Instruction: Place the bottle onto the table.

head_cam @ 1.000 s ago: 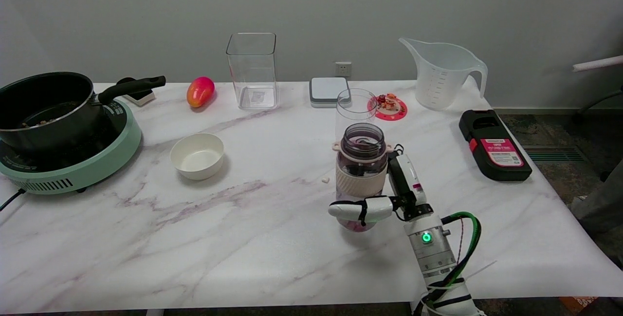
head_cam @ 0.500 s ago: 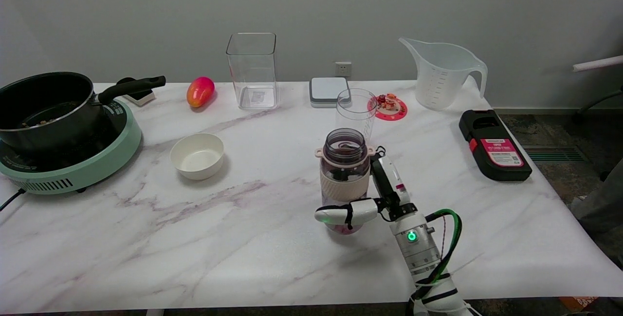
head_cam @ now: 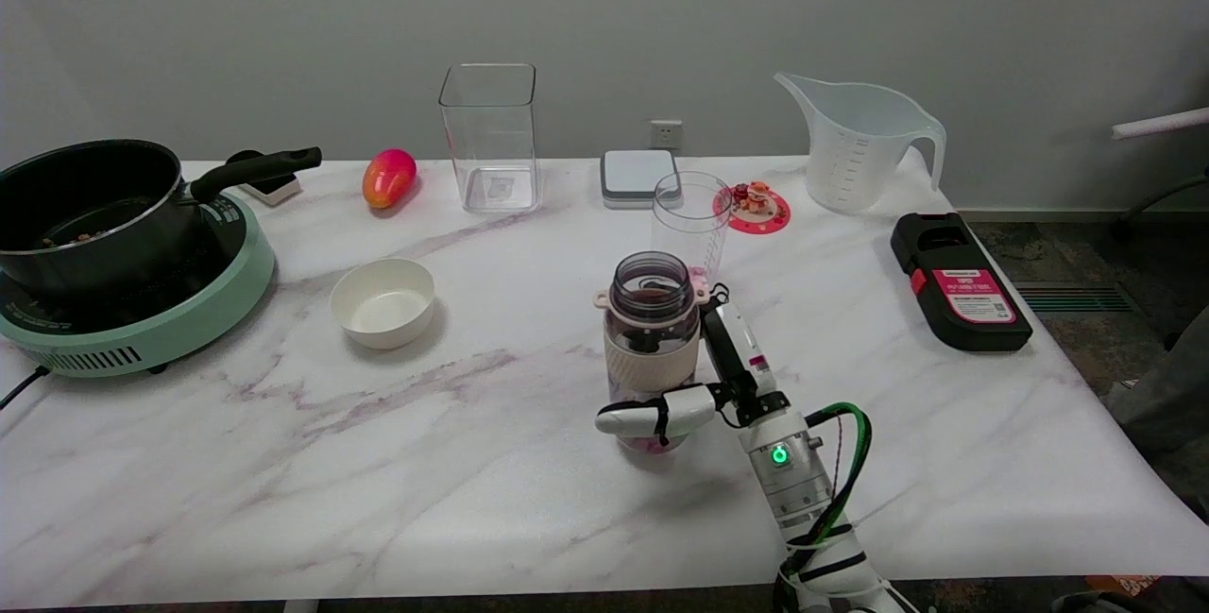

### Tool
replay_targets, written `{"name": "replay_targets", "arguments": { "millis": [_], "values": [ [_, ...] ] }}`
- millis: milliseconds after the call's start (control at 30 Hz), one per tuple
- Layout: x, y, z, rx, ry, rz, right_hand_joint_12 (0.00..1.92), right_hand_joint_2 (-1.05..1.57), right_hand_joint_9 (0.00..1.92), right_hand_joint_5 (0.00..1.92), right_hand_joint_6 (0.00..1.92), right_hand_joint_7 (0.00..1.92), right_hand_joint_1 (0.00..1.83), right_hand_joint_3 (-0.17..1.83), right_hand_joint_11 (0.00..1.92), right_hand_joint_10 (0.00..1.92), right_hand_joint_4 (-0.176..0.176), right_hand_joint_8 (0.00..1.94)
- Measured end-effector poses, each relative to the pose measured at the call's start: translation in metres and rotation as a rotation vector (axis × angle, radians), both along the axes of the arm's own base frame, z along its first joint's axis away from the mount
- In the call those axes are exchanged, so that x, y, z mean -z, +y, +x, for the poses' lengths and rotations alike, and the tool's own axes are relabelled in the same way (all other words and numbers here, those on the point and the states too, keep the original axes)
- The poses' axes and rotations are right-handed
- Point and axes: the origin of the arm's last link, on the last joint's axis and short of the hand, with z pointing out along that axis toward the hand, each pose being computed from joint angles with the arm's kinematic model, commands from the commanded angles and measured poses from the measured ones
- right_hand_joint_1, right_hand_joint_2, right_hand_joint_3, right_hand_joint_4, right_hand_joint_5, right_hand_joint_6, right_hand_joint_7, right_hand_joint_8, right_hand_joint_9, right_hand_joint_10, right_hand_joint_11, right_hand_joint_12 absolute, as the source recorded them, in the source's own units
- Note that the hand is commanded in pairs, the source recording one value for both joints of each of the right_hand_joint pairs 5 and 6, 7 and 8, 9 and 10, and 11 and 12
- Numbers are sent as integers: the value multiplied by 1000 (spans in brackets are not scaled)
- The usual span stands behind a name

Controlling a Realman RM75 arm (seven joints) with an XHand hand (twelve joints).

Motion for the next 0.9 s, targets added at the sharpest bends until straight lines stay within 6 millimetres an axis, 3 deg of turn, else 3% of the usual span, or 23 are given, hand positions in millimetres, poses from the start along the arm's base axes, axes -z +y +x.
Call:
{"name": "replay_targets", "arguments": {
  "millis": [900],
  "values": [
    [-3,-8,-9,32,-20,-33,1740,1571,1848,1920,1920,1920,1203,253,1740,1848,0,1920]
  ]
}}
